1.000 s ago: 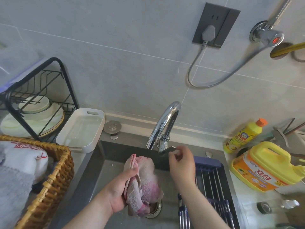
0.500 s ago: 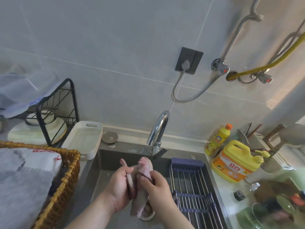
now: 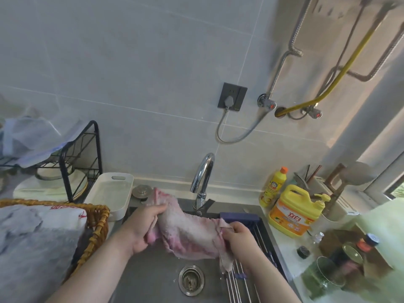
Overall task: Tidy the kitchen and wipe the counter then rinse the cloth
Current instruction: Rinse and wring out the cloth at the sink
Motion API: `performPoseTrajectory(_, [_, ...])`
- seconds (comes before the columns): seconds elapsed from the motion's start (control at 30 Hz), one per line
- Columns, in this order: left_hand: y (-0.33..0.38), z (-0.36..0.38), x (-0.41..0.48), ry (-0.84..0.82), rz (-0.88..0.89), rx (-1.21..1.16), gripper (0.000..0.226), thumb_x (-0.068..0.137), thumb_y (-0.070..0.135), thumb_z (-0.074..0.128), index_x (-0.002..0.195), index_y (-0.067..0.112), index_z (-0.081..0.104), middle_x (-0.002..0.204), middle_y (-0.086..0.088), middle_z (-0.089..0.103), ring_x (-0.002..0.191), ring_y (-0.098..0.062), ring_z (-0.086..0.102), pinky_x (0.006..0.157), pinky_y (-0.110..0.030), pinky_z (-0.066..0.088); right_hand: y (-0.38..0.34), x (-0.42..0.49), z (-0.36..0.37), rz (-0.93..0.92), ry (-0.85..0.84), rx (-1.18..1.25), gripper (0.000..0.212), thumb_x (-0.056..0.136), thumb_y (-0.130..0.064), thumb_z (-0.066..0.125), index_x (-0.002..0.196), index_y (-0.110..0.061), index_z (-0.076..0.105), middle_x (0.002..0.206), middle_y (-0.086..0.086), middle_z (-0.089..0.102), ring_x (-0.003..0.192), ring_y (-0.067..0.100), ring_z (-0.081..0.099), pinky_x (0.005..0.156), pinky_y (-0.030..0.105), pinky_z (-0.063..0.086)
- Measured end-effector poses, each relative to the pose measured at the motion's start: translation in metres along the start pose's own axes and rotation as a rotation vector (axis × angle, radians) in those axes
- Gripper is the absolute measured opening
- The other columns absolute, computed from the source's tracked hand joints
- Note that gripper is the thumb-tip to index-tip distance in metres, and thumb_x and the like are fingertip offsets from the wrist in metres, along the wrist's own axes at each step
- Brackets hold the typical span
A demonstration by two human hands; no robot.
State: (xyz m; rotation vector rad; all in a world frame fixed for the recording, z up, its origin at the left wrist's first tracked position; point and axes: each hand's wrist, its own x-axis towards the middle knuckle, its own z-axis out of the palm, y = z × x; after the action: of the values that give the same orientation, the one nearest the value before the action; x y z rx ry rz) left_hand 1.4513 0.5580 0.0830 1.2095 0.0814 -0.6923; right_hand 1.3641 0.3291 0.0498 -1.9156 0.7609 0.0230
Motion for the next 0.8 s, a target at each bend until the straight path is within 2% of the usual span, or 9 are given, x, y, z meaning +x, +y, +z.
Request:
performPoseTrajectory(0.1, [0.009,0.019,-0.001,-0.083,-0.033,0.009,0.027,0.099,0.012,0.047,0.118,-0.006,0.055,0.11,-0.032,0.066,0.106,-0.044,0.065,0.097,-0.053,0.049,0.002,0.0,0.006,-0.032,-0.027,-0.203,0.016,0.089,-0.01,0.045,0.092,-0.009,0.061,0.079,0.003,0.062,0.067,0.014,0.053,0.061,0.028,0.043])
performPoseTrajectory(0.2, [0.012,0.037,0.003,-0.129,-0.102,0.067,0.035,0.094,0.015,0.051,0.122,-0.006,0.054,0.115,-0.034,0.064,0.11,-0.046,0.063,0.098,-0.054,0.048,-0.006,-0.003,0.01,-0.089,-0.217,-0.152,0.02,0.09,-0.014,0.054,0.108,-0.016,0.061,0.09,0.0,0.068,0.071,0.009,0.063,0.06,0.026,0.05])
performPoseTrajectory(0.3, [0.017,0.051,0.004,-0.183,-0.173,0.088,0.048,0.086,0.019,0.055,0.125,-0.009,0.052,0.119,-0.036,0.061,0.11,-0.046,0.061,0.095,-0.053,0.051,-0.009,-0.002,0.01,-0.126,-0.5,0.038,0.063,0.082,-0.006,0.066,0.136,-0.029,0.045,0.092,-0.002,0.068,0.08,0.006,0.068,0.067,0.017,0.052])
performPoseTrajectory(0.37, [0.021,0.057,0.002,-0.212,-0.192,0.09,0.047,0.088,0.019,0.052,0.126,-0.009,0.051,0.116,-0.035,0.063,0.104,-0.044,0.065,0.086,-0.048,0.055,-0.008,0.001,0.009,-0.165,-0.542,0.106,0.054,0.078,-0.002,0.071,0.124,-0.026,0.056,0.088,-0.001,0.072,0.083,0.012,0.071,0.078,0.024,0.057])
performPoseTrajectory(0.47, [0.027,0.06,0.001,-0.181,-0.191,0.146,0.047,0.089,0.026,0.051,0.12,-0.009,0.058,0.106,-0.029,0.068,0.091,-0.037,0.069,0.08,-0.041,0.056,-0.006,0.003,0.001,-0.229,-0.508,0.152,0.037,0.075,-0.016,0.076,0.111,-0.014,0.065,0.105,0.011,0.074,0.099,0.028,0.071,0.092,0.049,0.056])
performPoseTrajectory(0.57, [0.035,0.06,0.002,-0.033,-0.136,0.102,0.034,0.09,0.031,0.058,0.101,0.002,0.072,0.095,-0.025,0.07,0.089,-0.036,0.067,0.09,-0.045,0.052,-0.007,0.006,-0.01,-0.292,-0.566,0.271,0.028,0.084,-0.012,0.072,0.111,-0.006,0.066,0.108,0.018,0.072,0.1,0.033,0.07,0.092,0.047,0.056])
performPoseTrajectory(0.63, [0.036,0.057,0.004,0.126,-0.101,-0.01,0.021,0.089,0.031,0.06,0.08,0.013,0.068,0.077,-0.018,0.068,0.077,-0.033,0.065,0.086,-0.043,0.051,-0.015,0.004,-0.016,-0.306,-0.639,0.426,0.021,0.091,-0.002,0.064,0.112,-0.004,0.066,0.107,0.022,0.071,0.097,0.035,0.07,0.086,0.043,0.057])
performPoseTrajectory(0.67, [0.034,0.055,0.004,0.185,-0.092,-0.09,0.023,0.089,0.033,0.06,0.079,0.013,0.064,0.075,-0.016,0.065,0.074,-0.032,0.065,0.085,-0.042,0.052,-0.021,0.004,-0.018,-0.317,-0.661,0.481,0.021,0.092,-0.001,0.062,0.112,-0.005,0.066,0.108,0.023,0.071,0.098,0.037,0.07,0.086,0.045,0.056])
performPoseTrajectory(0.8, [0.012,0.052,-0.004,0.306,-0.07,-0.467,0.051,0.095,0.043,0.049,0.104,-0.006,0.06,0.107,-0.028,0.067,0.106,-0.043,0.063,0.098,-0.055,0.047,-0.05,0.009,-0.025,-0.339,-0.692,0.631,0.016,0.095,-0.001,0.057,0.108,-0.002,0.066,0.103,0.025,0.07,0.095,0.039,0.069,0.085,0.046,0.056])
